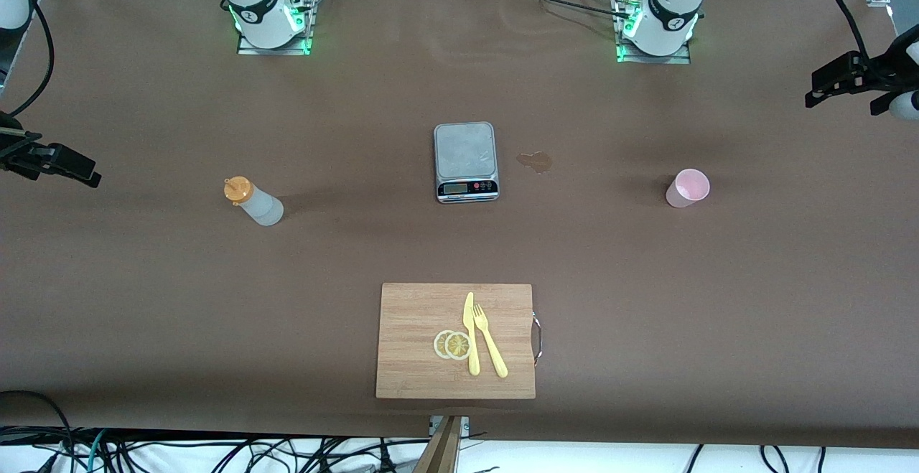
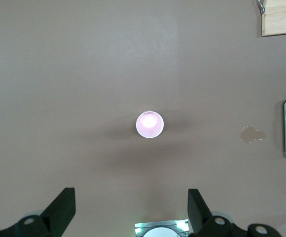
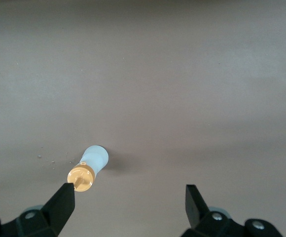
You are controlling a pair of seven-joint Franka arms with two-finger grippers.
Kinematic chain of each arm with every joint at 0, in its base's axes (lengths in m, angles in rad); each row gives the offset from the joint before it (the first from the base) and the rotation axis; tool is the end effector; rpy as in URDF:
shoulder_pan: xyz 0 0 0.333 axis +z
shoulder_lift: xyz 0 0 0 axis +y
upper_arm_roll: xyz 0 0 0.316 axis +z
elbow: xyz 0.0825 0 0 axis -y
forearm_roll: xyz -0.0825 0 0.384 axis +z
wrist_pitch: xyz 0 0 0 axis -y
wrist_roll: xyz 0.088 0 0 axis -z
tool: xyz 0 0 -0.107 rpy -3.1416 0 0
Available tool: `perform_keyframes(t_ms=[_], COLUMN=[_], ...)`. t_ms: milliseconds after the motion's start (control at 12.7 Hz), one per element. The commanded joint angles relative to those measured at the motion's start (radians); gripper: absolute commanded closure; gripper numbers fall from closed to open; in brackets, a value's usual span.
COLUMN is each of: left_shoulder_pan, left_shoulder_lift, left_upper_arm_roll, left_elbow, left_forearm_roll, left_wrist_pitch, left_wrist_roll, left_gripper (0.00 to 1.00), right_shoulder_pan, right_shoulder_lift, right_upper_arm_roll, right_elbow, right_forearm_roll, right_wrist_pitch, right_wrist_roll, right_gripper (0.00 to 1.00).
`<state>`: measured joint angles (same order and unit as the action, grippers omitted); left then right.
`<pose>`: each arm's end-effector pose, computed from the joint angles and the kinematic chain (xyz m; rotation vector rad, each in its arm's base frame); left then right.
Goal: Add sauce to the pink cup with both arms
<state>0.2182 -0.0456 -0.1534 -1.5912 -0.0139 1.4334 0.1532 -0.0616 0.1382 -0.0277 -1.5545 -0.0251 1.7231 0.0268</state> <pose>0.5246 0.0304 0.6281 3.1145 -0.1387 -0.1737 0.6051 -0.0555 0.5656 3.1067 -0.1747 0.0460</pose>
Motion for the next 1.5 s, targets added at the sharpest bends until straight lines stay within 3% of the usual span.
perform_keyframes(t_ms=[0,631,789,947,1183,1420], left_shoulder_pan=[-0.156,-0.168,-0.161,-0.129,-0.119,-0.114], left_shoulder_lift=[0.007,0.130,0.179,0.168,0.112,0.038], left_upper_arm_roll=[0.170,0.179,0.181,0.181,0.181,0.178], left_elbow=[0.022,0.008,-0.071,-0.113,-0.238,-0.428], left_forearm_roll=[-0.001,0.046,0.061,0.060,0.046,0.043], left_wrist_pitch=[-0.016,0.019,0.068,0.088,0.160,0.336], left_wrist_roll=[0.014,0.011,0.006,0.019,0.020,0.020], left_gripper=[0.00,0.00,0.00,0.00,0.00,0.00], right_shoulder_pan=[-0.007,-0.009,-0.009,-0.009,-0.009,-0.009], right_shoulder_lift=[0.008,0.008,0.008,0.008,0.008,0.008], right_upper_arm_roll=[0.006,0.005,0.005,0.005,0.005,0.005], right_elbow=[0.017,0.017,0.017,0.017,0.017,0.017], right_forearm_roll=[-0.004,0.001,0.001,0.001,0.002,0.002], right_wrist_pitch=[0.003,0.007,0.007,0.006,0.007,0.007], right_wrist_roll=[-0.011,-0.011,-0.011,-0.011,-0.011,-0.011], right_gripper=[0.01,0.01,0.01,0.01,0.01,0.01])
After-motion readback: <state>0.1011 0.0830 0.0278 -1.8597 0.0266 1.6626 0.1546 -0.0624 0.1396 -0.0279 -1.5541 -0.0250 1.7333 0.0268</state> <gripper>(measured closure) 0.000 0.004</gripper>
